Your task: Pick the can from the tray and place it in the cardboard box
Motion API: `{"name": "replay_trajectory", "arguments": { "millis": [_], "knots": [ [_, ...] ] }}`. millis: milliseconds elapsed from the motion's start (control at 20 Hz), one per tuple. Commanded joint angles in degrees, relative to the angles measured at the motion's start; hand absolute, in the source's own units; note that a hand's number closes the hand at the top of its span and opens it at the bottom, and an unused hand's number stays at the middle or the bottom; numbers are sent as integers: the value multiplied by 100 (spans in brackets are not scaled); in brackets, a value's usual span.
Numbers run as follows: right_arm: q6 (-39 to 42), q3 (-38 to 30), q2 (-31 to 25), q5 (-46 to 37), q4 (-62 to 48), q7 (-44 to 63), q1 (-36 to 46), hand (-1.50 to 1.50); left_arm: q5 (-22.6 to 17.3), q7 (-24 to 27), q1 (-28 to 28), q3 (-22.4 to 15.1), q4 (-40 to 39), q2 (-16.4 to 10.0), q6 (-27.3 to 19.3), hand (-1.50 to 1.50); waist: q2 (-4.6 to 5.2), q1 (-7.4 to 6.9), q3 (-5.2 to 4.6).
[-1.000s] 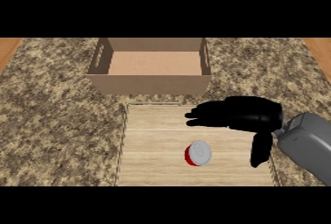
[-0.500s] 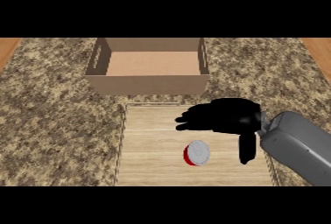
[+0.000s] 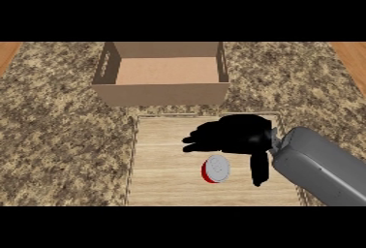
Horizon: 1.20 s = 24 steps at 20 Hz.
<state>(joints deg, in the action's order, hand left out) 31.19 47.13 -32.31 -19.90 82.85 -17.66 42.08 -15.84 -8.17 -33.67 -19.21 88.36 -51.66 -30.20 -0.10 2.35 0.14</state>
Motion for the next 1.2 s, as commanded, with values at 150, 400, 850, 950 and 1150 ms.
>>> {"name": "replay_trajectory", "arguments": {
  "millis": [150,400,850,950,1150],
  "knots": [
    [105,78,207,84,148,-142,-11,-150,-50,655,1451,571,646,284,-92,0,-61,201,-40],
    [160,132,316,47,173,-74,29,-150,56,694,1501,461,518,449,-205,0,-57,256,-51],
    [233,368,176,-392,-15,375,-8,-150,-90,817,1444,583,484,422,-164,0,-53,274,-46],
    [110,455,369,-482,25,459,-50,-150,-115,700,1535,597,539,343,-110,0,-32,363,-36],
    [-340,250,714,-627,83,637,78,150,-141,791,1501,641,445,301,-73,0,-41,297,-34]
  ]
}}
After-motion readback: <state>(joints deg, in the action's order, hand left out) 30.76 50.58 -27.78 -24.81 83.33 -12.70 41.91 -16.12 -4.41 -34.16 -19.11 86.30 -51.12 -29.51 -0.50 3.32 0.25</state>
